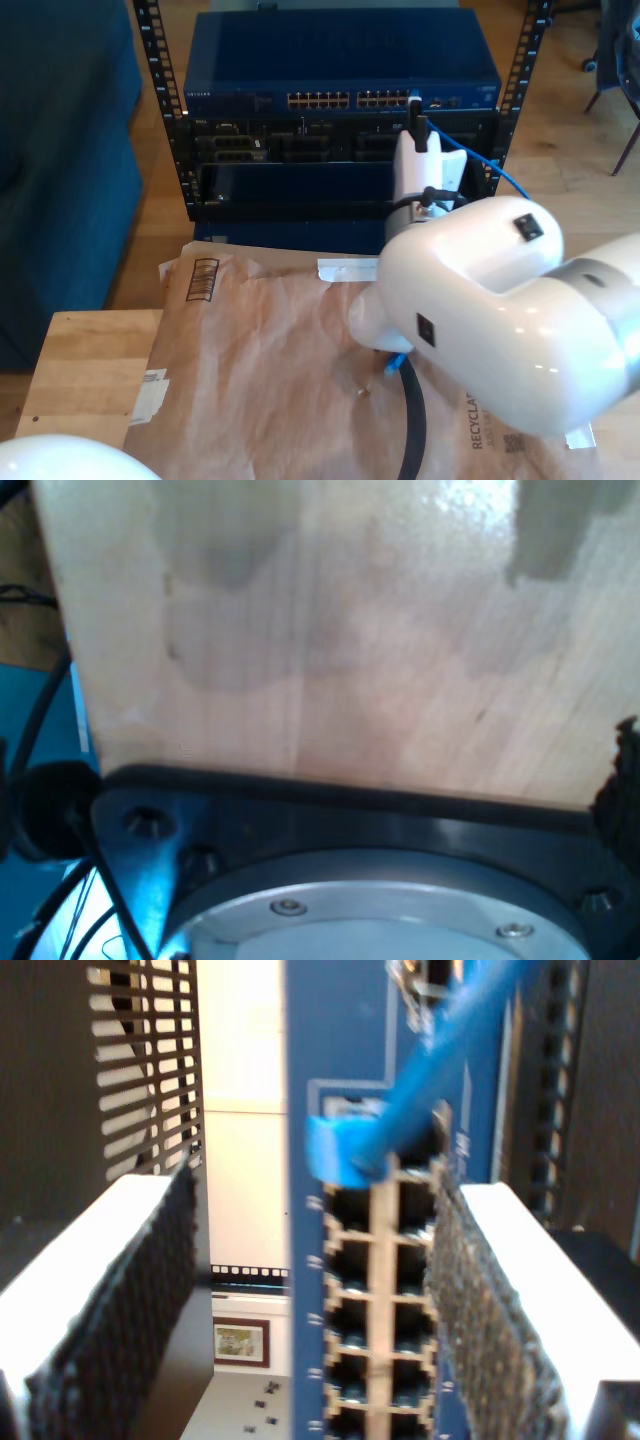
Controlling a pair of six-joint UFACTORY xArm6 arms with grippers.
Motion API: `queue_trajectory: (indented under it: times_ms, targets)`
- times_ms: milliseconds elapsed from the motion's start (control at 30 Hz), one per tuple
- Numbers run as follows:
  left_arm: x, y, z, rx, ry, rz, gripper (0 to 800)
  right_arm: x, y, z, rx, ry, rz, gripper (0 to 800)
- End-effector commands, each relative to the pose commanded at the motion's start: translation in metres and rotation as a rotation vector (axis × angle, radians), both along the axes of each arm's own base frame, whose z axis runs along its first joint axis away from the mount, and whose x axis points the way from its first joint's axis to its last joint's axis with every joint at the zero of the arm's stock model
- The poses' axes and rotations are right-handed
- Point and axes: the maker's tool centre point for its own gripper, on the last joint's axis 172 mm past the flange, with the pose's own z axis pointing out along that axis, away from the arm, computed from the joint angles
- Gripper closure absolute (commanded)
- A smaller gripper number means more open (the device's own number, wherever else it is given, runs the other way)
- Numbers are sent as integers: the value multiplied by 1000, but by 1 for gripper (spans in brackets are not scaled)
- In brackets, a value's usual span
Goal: Grab the cable and plug it in
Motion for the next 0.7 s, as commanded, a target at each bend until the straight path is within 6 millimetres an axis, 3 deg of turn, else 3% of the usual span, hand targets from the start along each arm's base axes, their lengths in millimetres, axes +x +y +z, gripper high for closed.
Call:
queue_trajectory:
  times_ms: [67,167,300,400,533,633,700]
  targets:
    - [0,0,0,0,0,0,0,-10,-6,3,-1,29,3,405]
    - [0,0,0,0,0,0,0,-22,-9,-15,2,154,31,365]
    - [0,0,0,0,0,0,0,-49,-20,-42,11,324,60,252]
    - [0,0,0,0,0,0,0,-67,-30,-48,12,414,76,200]
    - [0,0,0,0,0,0,0,-85,-73,-45,-3,506,63,134]
    - [0,0,0,0,0,2,0,-100,-97,-49,0,625,93,4]
    - [0,0,0,0,0,0,0,-110,-127,-51,44,692,66,4]
